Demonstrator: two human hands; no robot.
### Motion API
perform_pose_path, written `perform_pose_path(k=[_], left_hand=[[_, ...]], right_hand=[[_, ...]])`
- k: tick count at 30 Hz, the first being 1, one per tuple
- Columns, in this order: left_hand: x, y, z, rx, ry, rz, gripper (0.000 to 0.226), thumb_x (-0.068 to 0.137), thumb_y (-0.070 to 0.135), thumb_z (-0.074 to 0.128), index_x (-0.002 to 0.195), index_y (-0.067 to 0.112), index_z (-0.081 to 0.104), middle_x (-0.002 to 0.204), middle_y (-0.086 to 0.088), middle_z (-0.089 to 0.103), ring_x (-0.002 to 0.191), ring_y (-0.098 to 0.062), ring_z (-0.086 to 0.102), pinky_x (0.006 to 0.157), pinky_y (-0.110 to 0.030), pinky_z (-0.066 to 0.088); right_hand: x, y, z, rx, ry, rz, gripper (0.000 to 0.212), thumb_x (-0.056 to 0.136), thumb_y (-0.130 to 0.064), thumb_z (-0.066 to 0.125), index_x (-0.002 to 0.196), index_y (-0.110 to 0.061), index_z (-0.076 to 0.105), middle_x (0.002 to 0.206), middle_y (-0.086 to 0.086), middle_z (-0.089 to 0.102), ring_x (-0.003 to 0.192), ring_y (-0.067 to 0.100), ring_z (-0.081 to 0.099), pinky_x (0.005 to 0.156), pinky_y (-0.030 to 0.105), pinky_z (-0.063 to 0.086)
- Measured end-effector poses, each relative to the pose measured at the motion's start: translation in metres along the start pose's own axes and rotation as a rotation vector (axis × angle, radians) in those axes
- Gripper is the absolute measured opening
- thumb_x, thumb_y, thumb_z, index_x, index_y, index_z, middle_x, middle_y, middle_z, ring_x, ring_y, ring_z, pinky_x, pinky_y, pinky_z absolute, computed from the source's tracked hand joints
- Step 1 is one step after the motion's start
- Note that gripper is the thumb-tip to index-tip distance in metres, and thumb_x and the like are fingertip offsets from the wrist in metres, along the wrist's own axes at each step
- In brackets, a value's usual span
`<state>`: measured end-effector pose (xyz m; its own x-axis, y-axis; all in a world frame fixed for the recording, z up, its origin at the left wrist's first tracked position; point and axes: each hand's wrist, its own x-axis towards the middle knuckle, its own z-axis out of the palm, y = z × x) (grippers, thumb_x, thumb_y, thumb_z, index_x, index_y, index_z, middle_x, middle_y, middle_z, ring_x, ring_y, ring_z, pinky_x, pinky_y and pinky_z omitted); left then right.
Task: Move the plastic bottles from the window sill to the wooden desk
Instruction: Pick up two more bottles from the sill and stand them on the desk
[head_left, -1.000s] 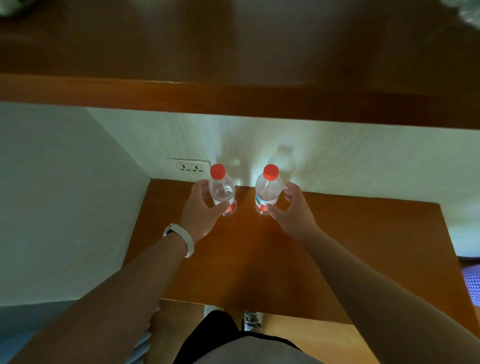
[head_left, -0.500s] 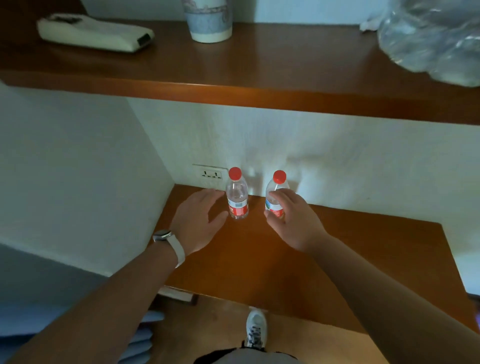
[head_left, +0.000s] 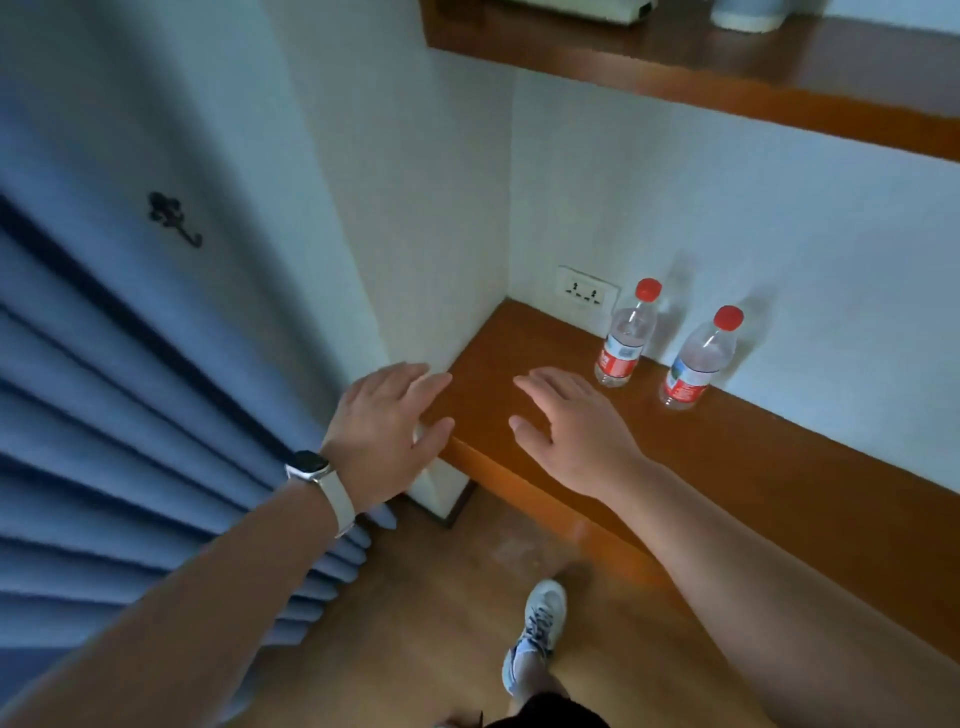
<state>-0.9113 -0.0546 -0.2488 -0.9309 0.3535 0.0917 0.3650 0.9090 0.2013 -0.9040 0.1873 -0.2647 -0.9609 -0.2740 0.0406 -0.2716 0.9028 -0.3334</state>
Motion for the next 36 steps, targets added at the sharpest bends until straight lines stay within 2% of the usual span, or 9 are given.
perform_pose_path(k=[3,6,10,18,26,36], left_hand=[[-0.057,-0.029,-0.019,0.031,0.019,-0.102,0.06,0.092,0.056,0.033,0.138,0.024,0.054,0.141,-0.007,0.056,0.131,-0.032,0.05,0.106,-0.054,0.039],[-0.11,-0.058,-0.033,0.067,0.072,-0.191,0.056,0.09,0.054,0.041,0.133,0.023,0.058,0.134,-0.007,0.061,0.125,-0.033,0.055,0.102,-0.051,0.043],[-0.172,-0.084,-0.053,0.116,0.143,-0.308,0.054,0.09,0.053,0.045,0.133,0.024,0.058,0.134,-0.006,0.06,0.125,-0.032,0.054,0.102,-0.048,0.042],[-0.275,-0.113,-0.076,0.187,0.273,-0.545,0.052,0.088,0.051,0.048,0.129,0.022,0.063,0.13,-0.006,0.063,0.12,-0.032,0.058,0.099,-0.047,0.044],[-0.333,-0.121,-0.095,0.299,0.338,-0.775,0.05,0.092,0.05,0.048,0.131,0.021,0.061,0.136,-0.006,0.059,0.128,-0.031,0.052,0.106,-0.049,0.04],[-0.38,-0.112,-0.119,0.469,0.342,-1.133,0.05,0.092,0.048,0.045,0.131,0.02,0.06,0.136,-0.006,0.06,0.127,-0.032,0.054,0.106,-0.051,0.04]], right_hand=[[0.003,-0.051,0.008,-0.025,-0.014,-0.133,0.055,0.099,-0.053,0.034,0.146,-0.025,0.038,0.15,-0.001,0.039,0.139,0.02,0.034,0.109,0.041,0.037],[0.003,-0.099,0.014,-0.076,0.005,-0.278,0.055,0.098,-0.051,0.038,0.143,-0.02,0.044,0.144,0.002,0.045,0.133,0.022,0.041,0.104,0.041,0.041],[0.004,-0.157,0.017,-0.107,-0.002,-0.45,0.061,0.096,-0.056,0.032,0.143,-0.018,0.046,0.145,0.004,0.047,0.134,0.023,0.04,0.105,0.044,0.04],[0.008,-0.263,0.035,-0.028,-0.02,-0.762,0.058,0.093,-0.051,0.04,0.133,-0.013,0.057,0.133,0.011,0.056,0.121,0.031,0.052,0.093,0.05,0.047],[0.034,-0.34,0.059,0.064,-0.042,-1.102,0.054,0.093,-0.048,0.046,0.13,-0.01,0.059,0.126,0.011,0.059,0.116,0.03,0.055,0.09,0.047,0.049],[0.057,-0.419,0.084,0.226,-0.108,-1.395,0.051,0.09,-0.046,0.051,0.126,-0.012,0.062,0.123,0.01,0.062,0.112,0.03,0.058,0.089,0.042,0.049]])
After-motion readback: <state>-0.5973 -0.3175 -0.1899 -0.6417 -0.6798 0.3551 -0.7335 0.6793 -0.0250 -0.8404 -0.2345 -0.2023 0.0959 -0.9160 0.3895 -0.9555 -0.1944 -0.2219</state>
